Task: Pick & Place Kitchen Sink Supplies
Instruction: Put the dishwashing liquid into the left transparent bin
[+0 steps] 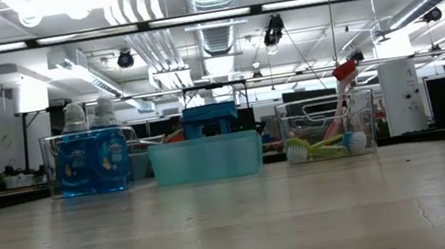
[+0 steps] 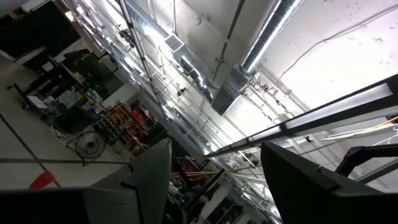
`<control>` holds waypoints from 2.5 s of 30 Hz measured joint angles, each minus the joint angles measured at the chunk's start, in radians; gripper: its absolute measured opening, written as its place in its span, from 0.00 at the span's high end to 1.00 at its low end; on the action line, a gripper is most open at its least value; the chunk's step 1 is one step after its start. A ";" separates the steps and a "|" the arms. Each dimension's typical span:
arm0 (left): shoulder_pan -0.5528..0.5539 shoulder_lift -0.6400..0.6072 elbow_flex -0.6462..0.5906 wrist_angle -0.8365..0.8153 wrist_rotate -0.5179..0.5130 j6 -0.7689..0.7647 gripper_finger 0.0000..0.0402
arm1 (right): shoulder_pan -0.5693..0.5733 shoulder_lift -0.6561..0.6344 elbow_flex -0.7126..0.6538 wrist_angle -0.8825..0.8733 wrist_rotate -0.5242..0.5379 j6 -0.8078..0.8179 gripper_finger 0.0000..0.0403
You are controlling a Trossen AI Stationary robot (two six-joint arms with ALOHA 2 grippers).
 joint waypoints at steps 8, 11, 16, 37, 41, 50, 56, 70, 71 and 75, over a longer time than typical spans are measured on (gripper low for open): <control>0.000 0.036 0.000 0.000 -0.006 -0.019 0.41 | -0.003 0.163 -0.007 0.212 0.075 -0.058 0.19; 0.000 0.048 0.000 0.000 -0.005 -0.021 0.41 | -0.014 0.234 -0.006 0.259 0.085 -0.072 0.19; 0.000 0.063 -0.001 -0.003 -0.008 -0.024 0.41 | -0.038 0.333 -0.006 0.398 0.088 -0.092 0.19; 0.000 0.074 0.011 0.007 -0.015 -0.046 0.41 | -0.115 0.415 -0.004 0.604 0.084 -0.064 0.49; 0.000 0.087 0.011 0.007 -0.004 -0.065 0.41 | -0.115 0.386 -0.004 0.601 0.083 -0.038 0.59; 0.000 0.140 0.011 0.014 0.014 -0.072 0.41 | -0.181 0.203 -0.004 0.499 0.035 0.014 0.65; 0.000 0.174 0.019 0.077 0.045 -0.052 0.41 | -0.287 0.034 -0.004 0.418 -0.026 0.017 0.63; -0.001 0.293 0.150 0.060 0.140 0.064 0.41 | -0.673 -0.194 -0.005 0.346 -0.180 0.131 0.62; -0.001 0.300 0.155 0.048 0.136 0.059 0.41 | -0.702 -0.201 -0.005 0.346 -0.200 0.155 0.63; -0.001 0.338 0.158 0.023 0.127 0.054 0.41 | -0.795 -0.210 0.003 0.386 -0.290 0.225 0.63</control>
